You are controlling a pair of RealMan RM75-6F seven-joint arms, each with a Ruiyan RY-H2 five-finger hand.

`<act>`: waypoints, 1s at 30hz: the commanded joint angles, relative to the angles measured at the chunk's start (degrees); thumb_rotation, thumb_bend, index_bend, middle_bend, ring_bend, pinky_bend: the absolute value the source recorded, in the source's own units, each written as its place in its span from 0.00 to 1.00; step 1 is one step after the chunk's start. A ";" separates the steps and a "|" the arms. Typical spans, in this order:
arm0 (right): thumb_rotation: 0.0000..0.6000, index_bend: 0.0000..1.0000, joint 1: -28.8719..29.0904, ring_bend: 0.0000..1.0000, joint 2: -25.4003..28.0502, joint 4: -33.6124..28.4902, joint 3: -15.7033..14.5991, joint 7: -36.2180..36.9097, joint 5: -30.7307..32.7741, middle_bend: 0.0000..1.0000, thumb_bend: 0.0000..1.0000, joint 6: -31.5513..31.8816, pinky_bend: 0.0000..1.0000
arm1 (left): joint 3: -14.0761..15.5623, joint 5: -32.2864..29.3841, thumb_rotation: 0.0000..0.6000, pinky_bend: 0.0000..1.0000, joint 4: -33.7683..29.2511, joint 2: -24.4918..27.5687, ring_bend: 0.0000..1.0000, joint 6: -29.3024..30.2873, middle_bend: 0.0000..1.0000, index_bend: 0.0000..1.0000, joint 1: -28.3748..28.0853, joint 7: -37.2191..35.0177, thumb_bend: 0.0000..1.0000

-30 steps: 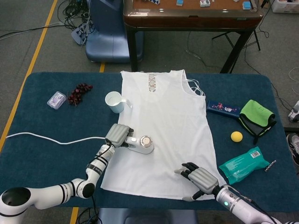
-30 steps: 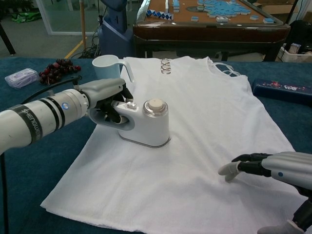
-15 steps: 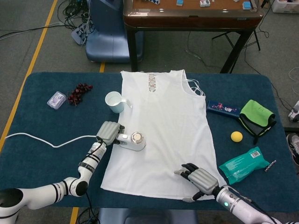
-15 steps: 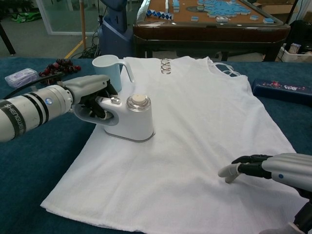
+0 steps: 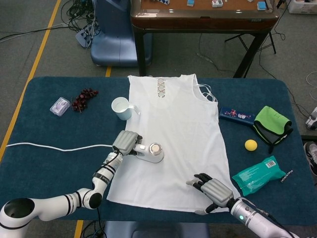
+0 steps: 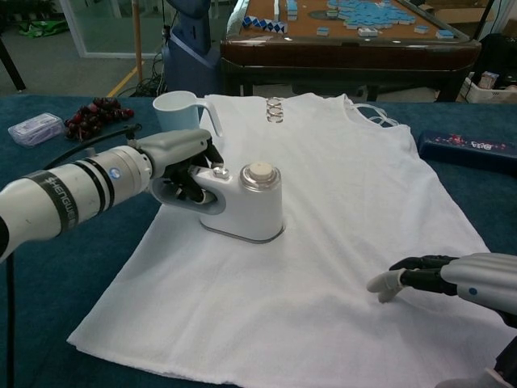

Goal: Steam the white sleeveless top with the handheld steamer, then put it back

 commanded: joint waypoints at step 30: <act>0.61 0.09 0.20 0.05 -0.66 0.33 0.76 0.52 -0.68 0.18 0.05 0.98 0.04 | 0.48 -0.40 1.00 0.81 -1.50 1.83 0.75 0.85 0.86 0.70 1.13 0.30 0.28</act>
